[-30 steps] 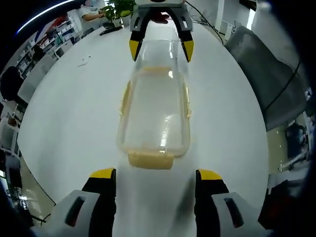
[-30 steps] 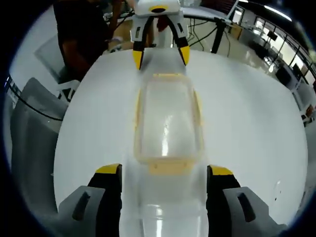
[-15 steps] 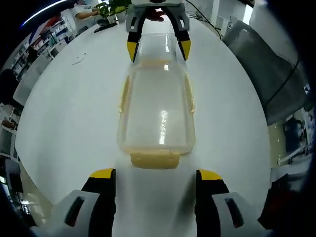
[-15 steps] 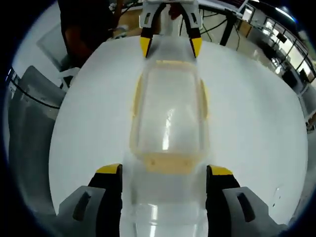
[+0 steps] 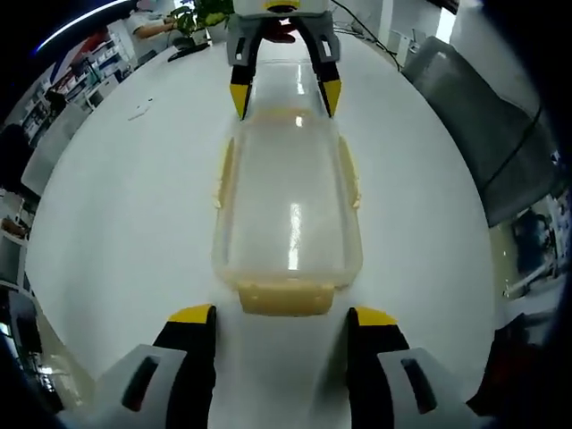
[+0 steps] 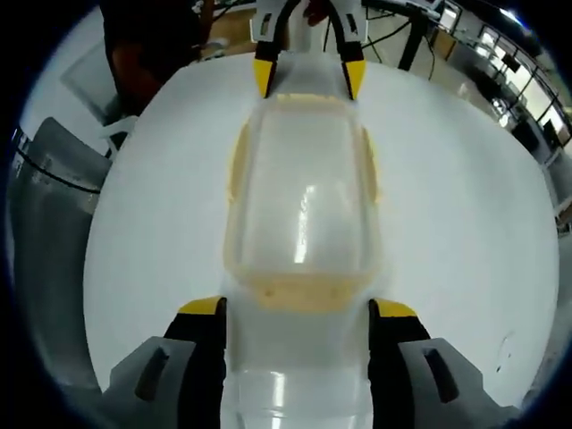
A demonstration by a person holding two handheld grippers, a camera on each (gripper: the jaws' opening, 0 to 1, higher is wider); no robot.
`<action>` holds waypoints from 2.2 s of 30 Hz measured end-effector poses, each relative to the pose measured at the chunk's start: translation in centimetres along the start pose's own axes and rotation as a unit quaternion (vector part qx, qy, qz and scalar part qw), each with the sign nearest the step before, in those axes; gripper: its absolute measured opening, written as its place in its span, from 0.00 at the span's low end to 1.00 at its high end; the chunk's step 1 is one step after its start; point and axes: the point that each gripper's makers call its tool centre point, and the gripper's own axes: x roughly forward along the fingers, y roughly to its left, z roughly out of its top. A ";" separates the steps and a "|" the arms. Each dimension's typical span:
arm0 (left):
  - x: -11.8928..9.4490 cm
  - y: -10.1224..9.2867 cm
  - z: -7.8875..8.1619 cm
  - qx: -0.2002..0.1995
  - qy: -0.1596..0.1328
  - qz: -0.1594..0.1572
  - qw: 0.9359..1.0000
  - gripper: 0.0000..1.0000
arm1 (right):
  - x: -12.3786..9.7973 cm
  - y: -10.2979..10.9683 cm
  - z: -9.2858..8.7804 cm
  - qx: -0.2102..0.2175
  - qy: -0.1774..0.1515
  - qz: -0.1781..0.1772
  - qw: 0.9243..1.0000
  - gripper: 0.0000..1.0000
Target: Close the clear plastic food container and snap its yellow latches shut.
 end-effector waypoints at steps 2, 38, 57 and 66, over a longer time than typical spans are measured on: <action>0.1 -0.1 0.3 -0.004 -0.006 -0.002 1.000 0.54 | 0.0 -0.2 0.1 -0.003 -0.001 -0.004 1.000 0.60; 1.0 0.6 0.9 0.009 -0.028 -0.012 0.999 0.39 | 0.3 -0.5 0.7 -0.013 -0.016 -0.003 1.000 0.47; 1.2 0.8 0.7 -0.006 -0.015 -0.013 1.000 0.34 | 0.2 -0.6 0.5 -0.006 -0.012 -0.006 1.000 0.38; 0.9 0.9 0.3 -0.008 -0.017 -0.014 1.000 0.34 | 0.2 -0.7 0.5 -0.007 -0.010 -0.005 1.000 0.38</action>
